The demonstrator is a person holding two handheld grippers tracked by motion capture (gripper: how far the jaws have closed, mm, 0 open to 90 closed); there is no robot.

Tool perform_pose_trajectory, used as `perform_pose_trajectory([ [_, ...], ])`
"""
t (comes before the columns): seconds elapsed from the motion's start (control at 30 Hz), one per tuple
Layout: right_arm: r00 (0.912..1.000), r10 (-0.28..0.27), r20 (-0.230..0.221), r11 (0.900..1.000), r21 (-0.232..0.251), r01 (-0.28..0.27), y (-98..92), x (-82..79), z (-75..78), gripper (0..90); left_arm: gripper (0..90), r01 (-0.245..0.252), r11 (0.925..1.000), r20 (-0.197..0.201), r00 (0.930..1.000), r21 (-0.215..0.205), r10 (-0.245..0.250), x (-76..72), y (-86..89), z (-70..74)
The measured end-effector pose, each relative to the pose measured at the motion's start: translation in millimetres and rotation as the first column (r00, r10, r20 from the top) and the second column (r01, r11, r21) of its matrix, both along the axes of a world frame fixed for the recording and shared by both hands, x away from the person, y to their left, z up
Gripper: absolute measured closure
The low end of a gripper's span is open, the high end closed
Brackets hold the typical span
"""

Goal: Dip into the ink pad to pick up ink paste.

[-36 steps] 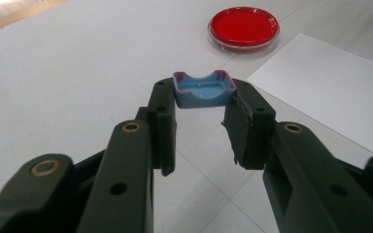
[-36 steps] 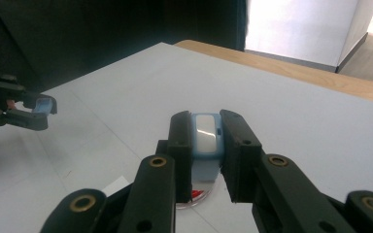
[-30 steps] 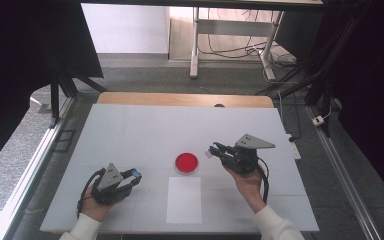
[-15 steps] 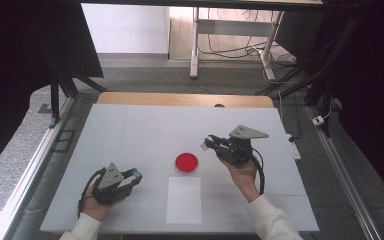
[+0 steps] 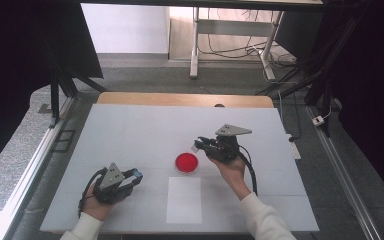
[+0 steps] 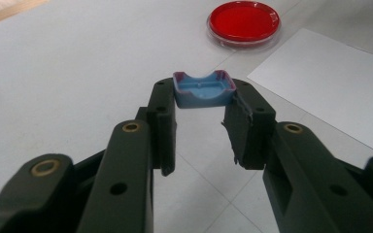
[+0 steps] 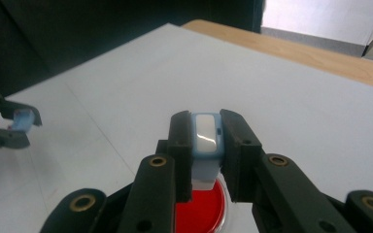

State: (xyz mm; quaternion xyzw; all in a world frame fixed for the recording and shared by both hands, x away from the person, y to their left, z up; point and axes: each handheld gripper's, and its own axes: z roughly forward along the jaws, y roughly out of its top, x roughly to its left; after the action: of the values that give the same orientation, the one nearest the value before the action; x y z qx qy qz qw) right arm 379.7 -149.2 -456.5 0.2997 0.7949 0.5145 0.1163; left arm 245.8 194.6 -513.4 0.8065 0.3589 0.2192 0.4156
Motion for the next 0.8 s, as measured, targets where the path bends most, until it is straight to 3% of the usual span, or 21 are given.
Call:
perform_pose_trajectory([
  [0.4, 0.9995, 0.028, -0.013, 0.995, -0.096, -0.029, 17.2, 1.9, -14.3, 74.9, 65.1, 0.004, 1.0, 0.0, 1.0, -0.003, -0.004, -0.7, 0.8, 0.2],
  [0.8, 0.999, 0.037, -0.026, 0.988, -0.151, -0.041, 25.1, 4.9, -25.5, 74.9, 65.0, 0.007, 1.0, 0.0, 1.0, -0.004, -0.007, -0.7, 1.3, -0.1],
])
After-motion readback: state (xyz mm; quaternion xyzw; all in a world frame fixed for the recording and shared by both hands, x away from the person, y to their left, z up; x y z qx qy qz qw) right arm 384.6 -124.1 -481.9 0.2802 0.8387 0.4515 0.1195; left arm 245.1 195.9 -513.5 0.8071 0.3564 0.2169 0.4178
